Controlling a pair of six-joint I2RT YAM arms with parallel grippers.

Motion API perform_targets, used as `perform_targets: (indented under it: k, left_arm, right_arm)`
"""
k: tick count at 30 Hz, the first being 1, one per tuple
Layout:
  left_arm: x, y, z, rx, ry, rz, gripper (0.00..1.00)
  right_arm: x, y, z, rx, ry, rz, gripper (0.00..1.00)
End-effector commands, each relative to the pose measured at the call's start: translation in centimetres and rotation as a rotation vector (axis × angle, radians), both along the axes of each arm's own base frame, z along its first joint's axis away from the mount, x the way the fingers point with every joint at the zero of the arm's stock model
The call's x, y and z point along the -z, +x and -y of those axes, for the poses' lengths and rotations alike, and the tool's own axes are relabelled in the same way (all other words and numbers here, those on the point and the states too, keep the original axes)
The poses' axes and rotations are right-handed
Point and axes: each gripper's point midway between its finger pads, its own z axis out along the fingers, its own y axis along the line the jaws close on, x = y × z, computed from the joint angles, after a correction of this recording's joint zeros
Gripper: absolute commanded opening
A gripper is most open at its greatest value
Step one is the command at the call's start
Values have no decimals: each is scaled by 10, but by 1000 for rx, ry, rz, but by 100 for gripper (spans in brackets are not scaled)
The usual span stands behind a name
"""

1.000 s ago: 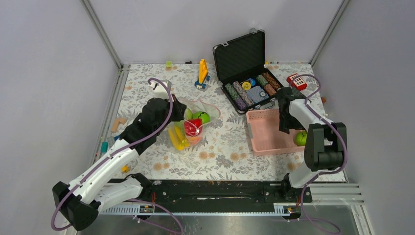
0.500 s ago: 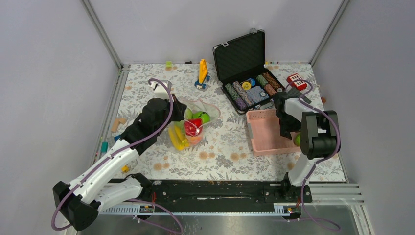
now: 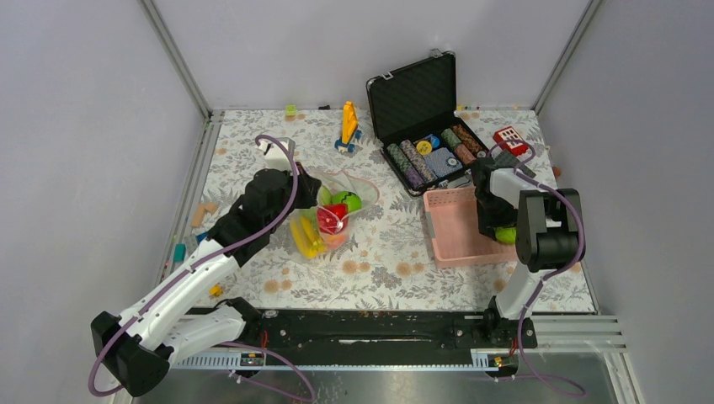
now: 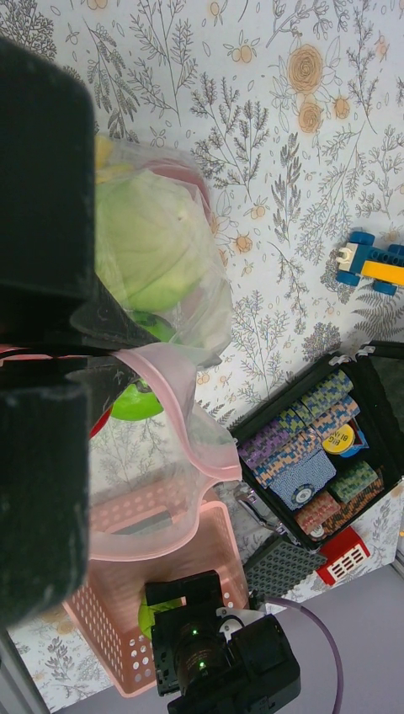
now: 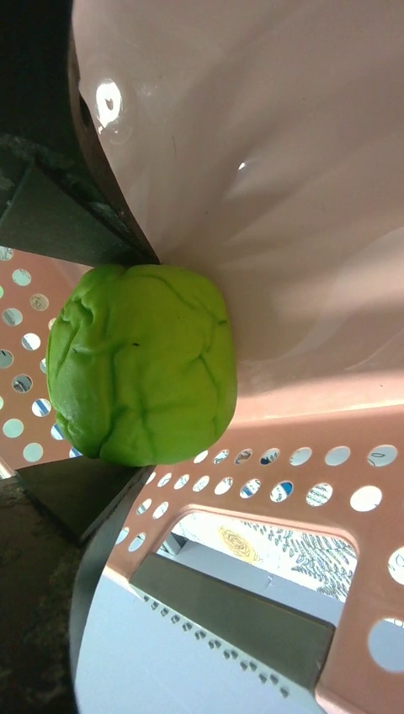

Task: Place the food in the zip-top bag and seal the zipper
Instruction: Pick up the fake fruit from the zipper food storage bag.

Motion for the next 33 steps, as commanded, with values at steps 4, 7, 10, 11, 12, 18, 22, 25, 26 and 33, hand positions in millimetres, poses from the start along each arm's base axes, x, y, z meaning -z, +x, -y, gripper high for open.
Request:
perform_targets:
  k: [4, 7, 10, 11, 12, 18, 22, 25, 26, 33]
  left_arm:
    - [-23, 7, 2, -7, -48, 83, 0]
    - [-23, 7, 2, -6, -50, 80, 0]
    - [-26, 7, 3, 1, -60, 81, 0]
    - [-27, 6, 4, 6, -62, 82, 0]
    - [-28, 6, 5, 10, -66, 84, 0]
    - [-38, 2, 13, 52, -104, 81, 0]
    - [-52, -5, 22, 99, -158, 77, 0]
    - [-63, -12, 34, 157, -218, 63, 0]
    - [-66, -14, 38, 180, -233, 56, 0]
    - [-80, -34, 80, 372, -379, -41, 0]
  right_arm:
    - [-5, 7, -8, -11, 58, 19, 69]
    - [-16, 13, -8, 2, 58, 68, 63]
    - [-38, 19, -10, 21, 67, 146, 60]
    - [-47, 21, -11, 28, 72, 182, 58]
    - [-56, 21, -11, 36, 73, 219, 57]
    - [-118, 26, -30, 53, 200, 492, 51]
    - [-159, 30, -64, -12, 397, 679, 50]
    - [-185, 28, -85, -60, 507, 775, 50]
    - [-192, 27, -94, -81, 554, 803, 50]
    - [-256, 18, -174, -301, 944, 938, 49]
